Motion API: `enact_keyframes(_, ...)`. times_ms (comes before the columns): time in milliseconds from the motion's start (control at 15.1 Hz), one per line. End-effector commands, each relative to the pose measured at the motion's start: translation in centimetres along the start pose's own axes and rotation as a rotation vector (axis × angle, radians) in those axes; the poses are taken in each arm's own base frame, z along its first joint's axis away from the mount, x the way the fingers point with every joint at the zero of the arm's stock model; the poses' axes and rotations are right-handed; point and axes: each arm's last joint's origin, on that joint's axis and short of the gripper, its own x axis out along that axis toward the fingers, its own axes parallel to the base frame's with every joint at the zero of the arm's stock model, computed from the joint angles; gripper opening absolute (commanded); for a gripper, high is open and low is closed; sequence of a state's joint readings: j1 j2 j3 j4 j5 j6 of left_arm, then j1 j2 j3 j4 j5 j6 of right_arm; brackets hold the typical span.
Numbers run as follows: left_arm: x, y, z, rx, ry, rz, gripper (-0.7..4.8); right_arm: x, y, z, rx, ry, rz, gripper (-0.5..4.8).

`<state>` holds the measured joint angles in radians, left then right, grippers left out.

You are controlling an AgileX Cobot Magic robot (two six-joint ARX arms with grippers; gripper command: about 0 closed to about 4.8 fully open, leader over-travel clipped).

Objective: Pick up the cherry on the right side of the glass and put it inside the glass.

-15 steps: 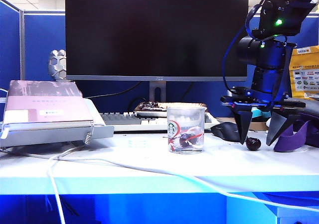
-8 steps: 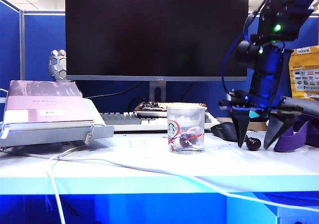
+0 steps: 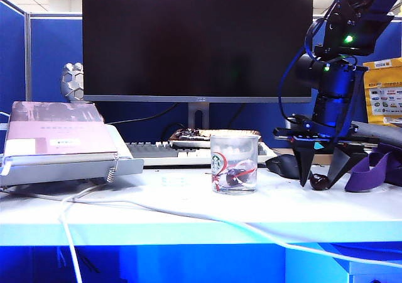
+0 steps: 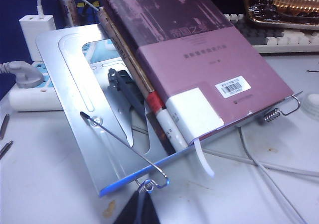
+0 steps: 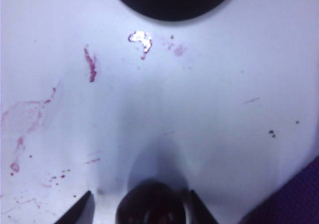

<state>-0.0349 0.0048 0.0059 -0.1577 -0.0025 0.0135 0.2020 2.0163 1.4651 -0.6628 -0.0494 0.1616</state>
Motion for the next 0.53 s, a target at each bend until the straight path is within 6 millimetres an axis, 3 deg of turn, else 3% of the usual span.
enact_keyframes(66,-0.01,0.0,-0.11,0.004,0.009,-0.003,-0.05,-0.08,0.01,-0.06,0.002,0.009,-0.008,2.26)
enact_keyframes(198,-0.01,0.0,-0.11,0.004,0.009,-0.003,-0.05,-0.09,-0.1,-0.07,0.003,0.008,-0.029,1.35)
enact_keyframes(529,-0.01,0.0,-0.11,0.004,0.009,-0.003,-0.05,-0.46,-0.04,0.24,0.002,-0.01,-0.028,1.38)
